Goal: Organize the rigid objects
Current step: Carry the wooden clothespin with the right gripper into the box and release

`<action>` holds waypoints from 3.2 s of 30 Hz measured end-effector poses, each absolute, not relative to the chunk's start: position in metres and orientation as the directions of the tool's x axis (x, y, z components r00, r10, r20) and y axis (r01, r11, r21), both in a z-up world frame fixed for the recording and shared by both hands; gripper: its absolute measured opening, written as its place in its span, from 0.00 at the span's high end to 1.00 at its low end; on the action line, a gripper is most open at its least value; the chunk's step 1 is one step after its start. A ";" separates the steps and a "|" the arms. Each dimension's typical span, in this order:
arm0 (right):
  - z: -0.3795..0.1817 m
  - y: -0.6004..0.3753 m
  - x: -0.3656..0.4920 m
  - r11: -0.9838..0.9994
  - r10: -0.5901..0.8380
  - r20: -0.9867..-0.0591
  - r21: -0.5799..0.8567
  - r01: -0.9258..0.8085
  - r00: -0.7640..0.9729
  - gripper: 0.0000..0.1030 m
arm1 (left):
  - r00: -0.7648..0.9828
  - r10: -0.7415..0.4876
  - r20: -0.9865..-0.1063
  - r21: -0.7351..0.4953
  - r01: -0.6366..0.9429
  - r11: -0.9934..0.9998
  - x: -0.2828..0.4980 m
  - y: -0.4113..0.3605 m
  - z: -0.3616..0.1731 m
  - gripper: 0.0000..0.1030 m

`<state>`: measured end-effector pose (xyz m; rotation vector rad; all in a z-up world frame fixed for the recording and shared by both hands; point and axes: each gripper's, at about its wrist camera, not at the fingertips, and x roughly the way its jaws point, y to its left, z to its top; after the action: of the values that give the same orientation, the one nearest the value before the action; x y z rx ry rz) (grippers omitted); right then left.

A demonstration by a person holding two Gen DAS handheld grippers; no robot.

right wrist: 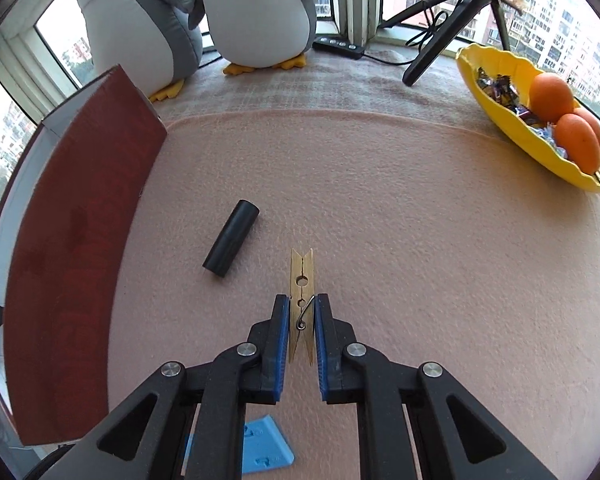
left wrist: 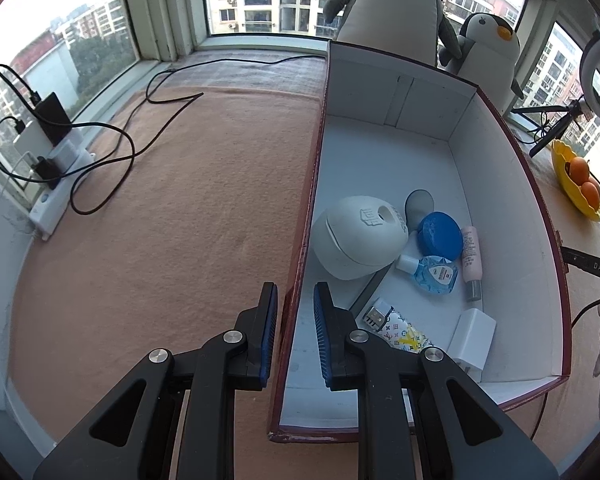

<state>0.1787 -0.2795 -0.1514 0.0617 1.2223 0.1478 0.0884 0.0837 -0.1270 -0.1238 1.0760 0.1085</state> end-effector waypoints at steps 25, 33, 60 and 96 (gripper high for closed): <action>-0.046 -0.185 0.116 0.946 0.266 -0.834 0.129 -0.298 0.483 0.89 | 0.480 -0.024 -0.877 -0.072 -0.083 0.994 0.095 0.084 -0.128 0.79; -0.035 -0.145 0.100 0.920 0.298 -0.820 0.111 -0.376 0.489 0.89 | 0.486 -0.026 -0.873 -0.070 -0.073 0.995 0.096 0.084 -0.127 0.79; -0.049 -0.071 0.087 0.856 0.338 -0.843 0.090 -0.509 0.419 0.89 | 0.495 -0.009 -0.869 -0.060 -0.087 0.994 0.096 0.089 -0.129 0.93; -0.059 -0.062 0.090 0.849 0.328 -0.848 0.071 -0.523 0.417 0.63 | 0.491 0.012 -0.871 -0.039 -0.094 0.995 0.092 0.089 -0.130 0.94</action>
<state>0.0903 -0.0623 -0.0590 -0.2177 1.0077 0.5392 0.0917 0.0886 -0.1295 -0.0855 1.0561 0.0644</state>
